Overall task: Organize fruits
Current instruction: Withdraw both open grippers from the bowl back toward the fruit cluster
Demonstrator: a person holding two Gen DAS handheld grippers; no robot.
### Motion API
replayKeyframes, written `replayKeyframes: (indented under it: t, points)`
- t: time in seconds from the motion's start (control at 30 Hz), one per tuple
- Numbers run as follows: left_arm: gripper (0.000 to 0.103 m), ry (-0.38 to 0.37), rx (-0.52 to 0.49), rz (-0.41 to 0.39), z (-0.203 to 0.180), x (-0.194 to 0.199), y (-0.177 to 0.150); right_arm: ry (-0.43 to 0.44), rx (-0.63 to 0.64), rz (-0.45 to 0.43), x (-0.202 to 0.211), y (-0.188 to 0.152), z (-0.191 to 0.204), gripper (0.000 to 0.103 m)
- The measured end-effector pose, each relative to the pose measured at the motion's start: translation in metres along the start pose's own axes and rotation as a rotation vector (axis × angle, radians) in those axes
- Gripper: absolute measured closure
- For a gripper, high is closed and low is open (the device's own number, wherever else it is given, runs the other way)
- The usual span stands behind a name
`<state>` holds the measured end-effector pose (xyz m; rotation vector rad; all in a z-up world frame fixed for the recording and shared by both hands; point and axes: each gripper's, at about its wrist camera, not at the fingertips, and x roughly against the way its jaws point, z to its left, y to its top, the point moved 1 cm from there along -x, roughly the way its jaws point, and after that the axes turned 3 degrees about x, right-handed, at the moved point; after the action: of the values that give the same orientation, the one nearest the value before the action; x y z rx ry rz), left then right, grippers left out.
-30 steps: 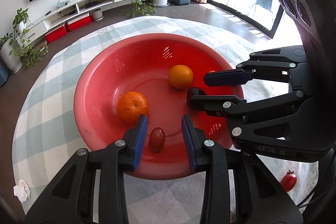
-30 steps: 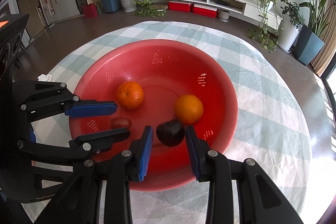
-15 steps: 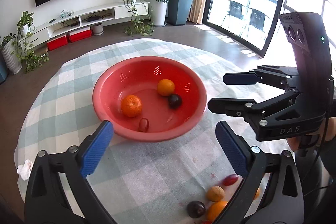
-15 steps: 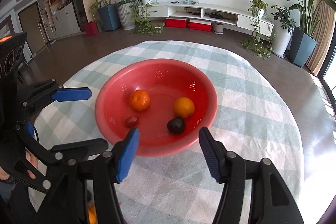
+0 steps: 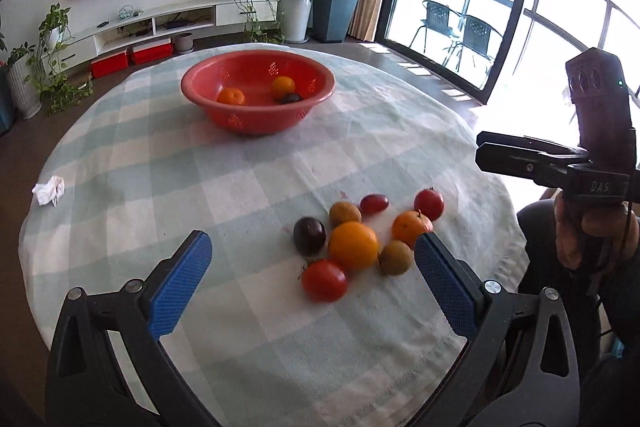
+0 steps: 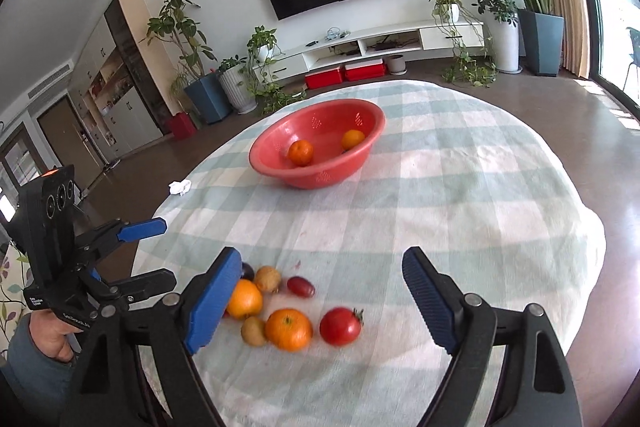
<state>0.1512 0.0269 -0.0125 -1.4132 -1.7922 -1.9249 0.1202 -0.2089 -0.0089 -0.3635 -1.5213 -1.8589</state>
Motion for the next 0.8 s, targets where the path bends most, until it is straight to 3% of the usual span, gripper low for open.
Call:
replayKeyframes:
  t: [0.2, 0.47, 0.67, 0.7, 0.8]
  points:
    - [0.0, 0.041, -0.019, 0.105, 0.0, -0.013, -0.025, -0.02, -0.055, 0.061, 0.006, -0.035, 0.005, 0.018]
    - [0.0, 0.058, -0.066, 0.178, -0.004, -0.037, -0.023, -0.015, -0.055, 0.099, 0.007, -0.053, 0.015, 0.024]
    - [0.001, 0.048, -0.077, 0.19, 0.0, -0.045, -0.016, -0.028, -0.043, 0.103, 0.009, -0.056, 0.018, 0.025]
    - [0.003, 0.039, -0.079, 0.19, 0.0, -0.047, -0.015, -0.029, -0.045, 0.103, 0.009, -0.056, 0.018, 0.025]
    - [0.022, 0.019, -0.081, 0.201, -0.001, -0.052, -0.013, -0.029, -0.048, 0.109, 0.007, -0.057, 0.017, 0.026]
